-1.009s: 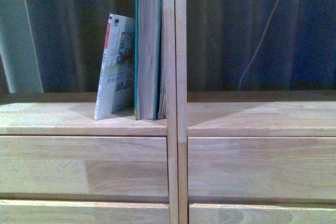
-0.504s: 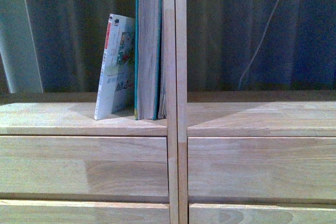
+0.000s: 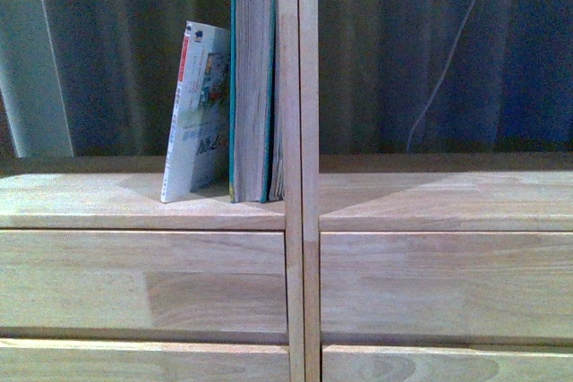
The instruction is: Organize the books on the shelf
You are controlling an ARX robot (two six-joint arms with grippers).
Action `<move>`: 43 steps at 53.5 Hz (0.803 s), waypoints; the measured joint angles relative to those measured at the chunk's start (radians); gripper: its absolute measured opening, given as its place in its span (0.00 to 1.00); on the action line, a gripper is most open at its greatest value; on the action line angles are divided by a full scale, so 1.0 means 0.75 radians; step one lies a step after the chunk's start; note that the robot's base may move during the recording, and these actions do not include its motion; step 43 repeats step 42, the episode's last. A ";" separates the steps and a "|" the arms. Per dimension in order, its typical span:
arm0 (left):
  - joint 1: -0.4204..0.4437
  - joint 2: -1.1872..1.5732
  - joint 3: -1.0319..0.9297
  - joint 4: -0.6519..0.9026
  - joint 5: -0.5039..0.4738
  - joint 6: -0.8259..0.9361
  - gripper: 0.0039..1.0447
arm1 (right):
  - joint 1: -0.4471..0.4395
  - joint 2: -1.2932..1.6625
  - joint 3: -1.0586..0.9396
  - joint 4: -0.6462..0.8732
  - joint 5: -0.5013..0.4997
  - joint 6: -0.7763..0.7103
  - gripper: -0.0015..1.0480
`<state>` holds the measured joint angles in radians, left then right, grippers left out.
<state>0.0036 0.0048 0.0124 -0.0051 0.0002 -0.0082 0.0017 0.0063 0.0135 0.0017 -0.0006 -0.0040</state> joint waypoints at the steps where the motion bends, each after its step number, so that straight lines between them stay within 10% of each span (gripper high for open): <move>1: 0.000 0.000 0.000 0.000 0.000 0.000 0.93 | 0.000 0.000 0.000 0.000 -0.001 0.000 0.93; 43: 0.000 0.000 0.000 0.000 0.000 0.000 0.93 | 0.000 0.000 0.000 0.000 0.000 0.000 0.93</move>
